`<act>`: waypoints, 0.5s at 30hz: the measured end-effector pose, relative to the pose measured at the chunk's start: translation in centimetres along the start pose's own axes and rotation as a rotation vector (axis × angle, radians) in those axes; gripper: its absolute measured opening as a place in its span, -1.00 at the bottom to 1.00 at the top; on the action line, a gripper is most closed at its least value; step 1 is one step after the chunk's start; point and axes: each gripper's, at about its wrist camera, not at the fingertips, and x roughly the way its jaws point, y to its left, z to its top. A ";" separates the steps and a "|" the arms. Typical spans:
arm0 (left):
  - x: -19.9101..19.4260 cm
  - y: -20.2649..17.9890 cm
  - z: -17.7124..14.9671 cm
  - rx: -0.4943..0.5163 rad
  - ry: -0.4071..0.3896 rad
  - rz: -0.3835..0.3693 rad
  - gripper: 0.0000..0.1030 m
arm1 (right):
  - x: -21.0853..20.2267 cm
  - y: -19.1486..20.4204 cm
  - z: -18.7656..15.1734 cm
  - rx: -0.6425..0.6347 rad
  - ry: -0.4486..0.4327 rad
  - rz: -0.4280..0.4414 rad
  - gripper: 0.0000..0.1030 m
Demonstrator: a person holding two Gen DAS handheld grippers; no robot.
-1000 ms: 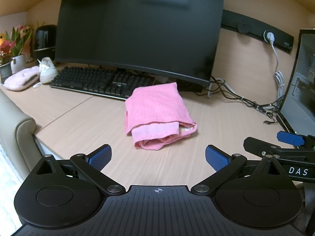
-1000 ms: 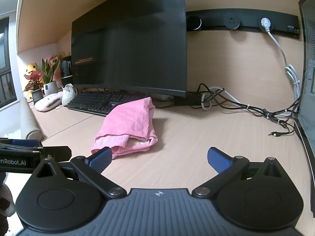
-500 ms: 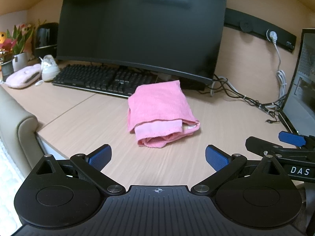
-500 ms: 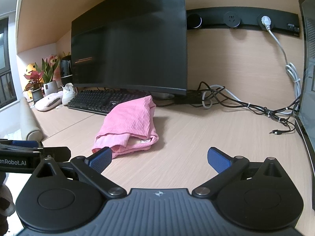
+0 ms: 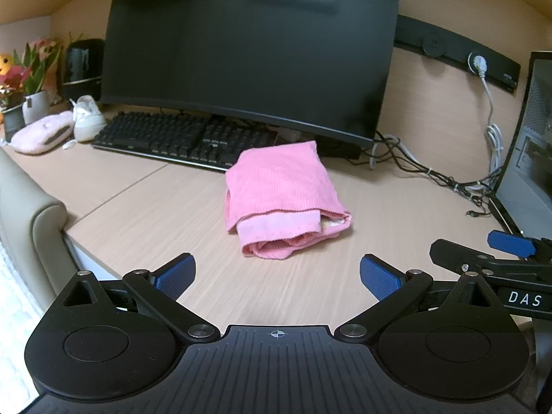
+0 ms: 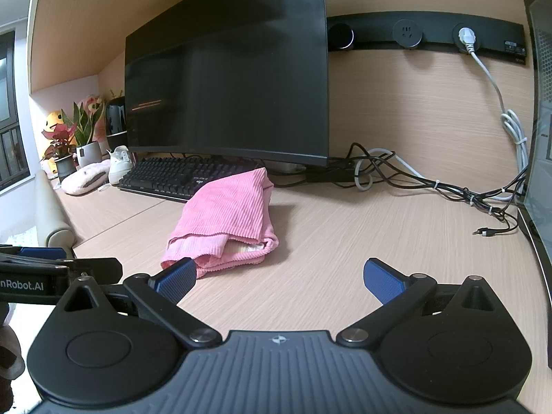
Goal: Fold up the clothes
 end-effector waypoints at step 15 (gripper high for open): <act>0.3 -0.2 -0.1 -0.002 0.011 0.005 1.00 | 0.2 -0.3 0.0 0.010 0.003 -0.001 1.00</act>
